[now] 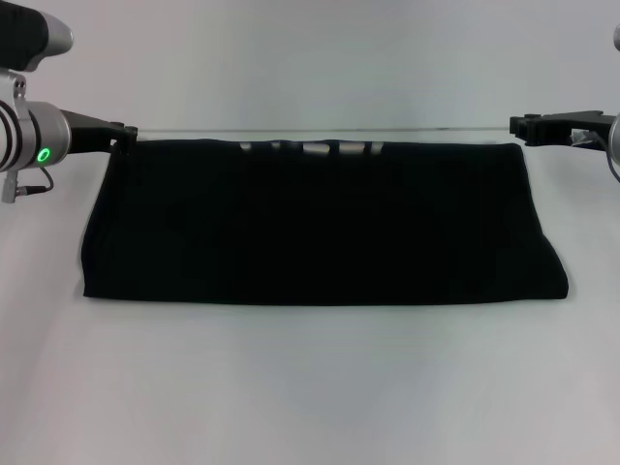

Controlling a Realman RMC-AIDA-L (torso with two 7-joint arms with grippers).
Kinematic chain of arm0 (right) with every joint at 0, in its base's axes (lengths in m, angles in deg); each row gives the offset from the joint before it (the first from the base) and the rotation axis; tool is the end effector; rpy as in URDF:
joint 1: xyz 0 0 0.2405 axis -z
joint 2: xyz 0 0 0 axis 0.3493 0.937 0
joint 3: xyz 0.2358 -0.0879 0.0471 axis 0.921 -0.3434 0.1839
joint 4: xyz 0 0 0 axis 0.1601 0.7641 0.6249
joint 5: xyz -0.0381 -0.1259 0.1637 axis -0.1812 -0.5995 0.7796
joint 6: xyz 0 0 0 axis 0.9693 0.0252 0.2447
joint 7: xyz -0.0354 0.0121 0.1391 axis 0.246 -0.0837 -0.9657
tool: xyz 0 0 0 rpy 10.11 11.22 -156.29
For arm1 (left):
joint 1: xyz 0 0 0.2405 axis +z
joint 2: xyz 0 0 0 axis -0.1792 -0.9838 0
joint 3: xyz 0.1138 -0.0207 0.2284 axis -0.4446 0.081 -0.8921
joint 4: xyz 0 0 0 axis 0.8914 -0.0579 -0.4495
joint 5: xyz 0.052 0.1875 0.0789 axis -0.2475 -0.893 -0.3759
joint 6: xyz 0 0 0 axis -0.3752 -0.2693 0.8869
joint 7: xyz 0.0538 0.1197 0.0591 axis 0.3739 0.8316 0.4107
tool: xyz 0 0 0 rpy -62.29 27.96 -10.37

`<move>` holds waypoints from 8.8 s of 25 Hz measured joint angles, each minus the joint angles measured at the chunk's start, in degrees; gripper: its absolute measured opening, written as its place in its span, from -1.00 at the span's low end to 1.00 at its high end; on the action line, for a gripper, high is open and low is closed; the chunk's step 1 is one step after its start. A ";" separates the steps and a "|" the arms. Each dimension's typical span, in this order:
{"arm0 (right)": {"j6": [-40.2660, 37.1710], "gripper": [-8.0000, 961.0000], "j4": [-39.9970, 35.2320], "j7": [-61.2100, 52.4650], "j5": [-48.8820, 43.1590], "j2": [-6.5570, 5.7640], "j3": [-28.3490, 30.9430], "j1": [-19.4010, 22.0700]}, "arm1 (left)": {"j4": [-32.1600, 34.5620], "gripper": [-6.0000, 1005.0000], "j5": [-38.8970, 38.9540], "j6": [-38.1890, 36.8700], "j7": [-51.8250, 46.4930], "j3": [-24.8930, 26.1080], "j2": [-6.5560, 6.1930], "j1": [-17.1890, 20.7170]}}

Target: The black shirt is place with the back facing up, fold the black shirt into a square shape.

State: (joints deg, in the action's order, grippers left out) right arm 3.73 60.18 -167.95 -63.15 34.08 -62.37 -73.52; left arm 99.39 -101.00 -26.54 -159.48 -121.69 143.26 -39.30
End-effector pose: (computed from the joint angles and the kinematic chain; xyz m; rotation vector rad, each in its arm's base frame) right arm 0.2633 0.4797 0.0273 -2.0367 1.0055 0.3034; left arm -0.2683 0.4792 0.0408 -2.0015 -0.8901 -0.0645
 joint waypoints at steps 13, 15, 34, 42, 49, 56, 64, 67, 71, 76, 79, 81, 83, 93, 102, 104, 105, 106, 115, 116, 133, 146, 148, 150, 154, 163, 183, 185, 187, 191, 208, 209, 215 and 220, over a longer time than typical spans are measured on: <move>-5.84 0.17 -2.87 -5.58 -0.19 -2.43 -0.05 2.02 | 2.38 -0.06 -0.42 2.62 -7.67 0.54 0.57 2.05; -11.51 0.30 -3.90 -7.49 -0.04 -3.17 -0.05 2.89 | 5.36 0.12 -0.30 -4.24 -9.55 0.58 0.17 3.09; -45.96 0.43 -8.50 -5.38 1.49 -3.05 -0.04 8.05 | 16.08 0.87 6.15 -63.12 -21.83 12.13 -5.37 11.94; -43.82 0.43 -8.67 -5.01 1.32 -3.01 -0.23 7.49 | 8.10 0.87 5.56 -58.58 -34.15 12.16 -5.34 11.85; -43.12 0.43 -8.72 -4.94 1.32 -3.09 -0.23 7.54 | 3.35 0.87 5.55 -51.44 -41.55 13.78 -5.20 13.12; -42.79 0.43 -8.72 -4.94 1.50 -3.03 -0.22 7.68 | 3.13 0.87 5.57 -48.82 -46.67 14.91 -5.18 13.91; -42.73 0.43 -8.72 -4.70 1.43 -2.72 -0.80 7.33 | 1.64 0.87 3.78 -44.18 -49.11 14.88 -5.25 13.82; -42.72 0.43 -8.72 -4.69 1.49 -2.72 -0.84 7.26 | 0.90 0.87 3.13 -43.23 -49.60 14.82 -5.28 13.63; -42.07 0.43 -8.72 -4.68 1.52 -2.73 -0.85 7.24 | 0.43 0.87 3.00 -41.69 -49.71 14.83 -5.21 13.59; -41.57 0.43 -8.72 -4.68 1.55 -2.60 -0.98 7.23 | -1.02 0.86 2.99 -39.36 -49.62 14.83 -5.21 13.58; -41.48 0.43 -8.72 -4.68 1.58 -2.56 -1.01 7.17 | -1.13 0.86 3.14 -38.65 -49.41 14.89 -5.31 13.24; -41.47 0.43 -8.72 -4.68 1.59 -2.51 -1.01 7.16 | -1.14 0.85 3.15 -38.08 -49.28 14.84 -5.39 12.97; -41.42 0.43 -8.72 -4.68 1.59 -2.48 -1.01 7.16 | -1.15 0.85 3.25 -37.05 -49.18 14.71 -5.42 12.76; -41.35 0.43 -8.72 -4.71 1.59 -2.49 -0.95 7.20 | -1.21 0.83 2.85 -34.82 -48.37 14.14 -5.61 12.03; -41.40 0.42 -8.74 -4.69 1.59 -2.49 -0.75 7.20 | -1.19 0.81 2.77 -34.33 -46.91 14.09 -5.55 11.95; -41.42 0.42 -8.76 -4.71 1.74 -2.50 -0.75 7.20 | -1.21 0.81 2.76 -34.24 -46.77 14.06 -5.49 11.90; -41.42 0.42 -8.77 -4.72 1.87 -2.51 -0.80 7.20 | -1.21 0.81 2.76 -34.21 -46.70 14.05 -5.44 11.88; -41.47 0.42 -8.78 -4.72 2.08 -2.53 -0.90 7.20 | -1.22 0.80 2.76 -34.14 -46.63 14.04 -5.42 11.86; -41.36 0.42 -8.81 -4.68 2.38 -2.58 -1.03 7.20 | -1.83 0.79 2.76 -33.53 -45.50 13.95 -5.21 11.57; -41.35 0.42 -8.81 -4.68 2.38 -2.58 -1.03 7.19 | -1.84 0.78 2.80 -33.53 -45.21 13.94 -5.20 11.52; -41.36 0.42 -8.81 -4.68 2.38 -2.57 -1.01 7.20 | -2.03 0.41 2.82 -33.55 -38.55 13.37 -5.21 11.52; -41.30 0.42 -8.99 -4.68 2.38 -2.52 -1.01 7.20 | -2.03 -0.45 2.41 -33.44 -38.20 13.33 -5.21 11.66; -41.25 0.42 -9.03 -4.68 2.38 -2.51 -1.01 7.19 | -2.03 -0.54 2.41 -33.44 -37.99 13.34 -5.21 11.71; -41.24 0.42 -9.11 -4.68 2.38 -2.50 -1.01 7.20 | -1.97 -0.65 2.41 -33.45 -37.48 13.38 -5.21 11.82; -41.15 0.42 -9.15 -4.68 2.38 -2.44 -0.73 7.20 | -1.76 -0.91 2.71 -33.76 -35.10 13.87 -5.19 12.44; -40.36 0.41 -9.13 -5.21 4.92 -2.21 -0.50 7.81 | 2.12 -0.87 4.55 -39.04 -24.50 19.83 -5.17 15.76; -38.00 0.41 -9.14 -5.83 7.16 -1.93 -0.26 7.83 | 11.49 -0.79 7.52 -51.74 -22.44 24.90 -7.87 19.55; -37.71 0.41 -9.21 -5.84 7.50 -2.20 -0.19 8.59 | 10.97 -0.78 9.50 -56.28 -22.53 24.34 -8.27 15.73; -37.74 0.41 -9.40 -5.89 8.11 -2.65 -0.14 9.77 | 8.87 -0.77 10.58 -58.83 -22.76 23.32 -8.07 11.11; -38.16 0.41 -11.10 -6.14 10.10 -3.63 -0.02 13.21 | 0.87 -0.75 11.28 -56.67 -22.33 19.43 -6.35 1.09; -40.07 0.41 -13.88 -6.34 14.77 -8.13 -0.88 20.88 | -32.94 -0.68 30.67 -25.26 12.75 21.74 8.30 -7.21; -40.09 0.41 -13.90 -6.44 14.53 -8.08 -0.92 20.80 | -33.99 -0.68 30.72 -25.95 14.25 22.83 8.31 -6.53; -39.75 0.41 -13.85 -8.19 12.71 -7.73 -1.61 20.04 | -35.22 -0.56 30.86 -32.93 14.97 24.50 8.29 -4.49; -39.84 0.41 -13.83 -9.73 11.94 -7.54 -1.71 19.58 | -28.61 -0.12 31.16 -36.85 12.94 25.46 7.78 -1.69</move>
State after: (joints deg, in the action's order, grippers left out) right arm -36.12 46.35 -177.68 -51.21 26.54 -64.08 -53.94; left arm 70.78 -69.84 -63.39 -146.55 -96.23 151.03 -40.98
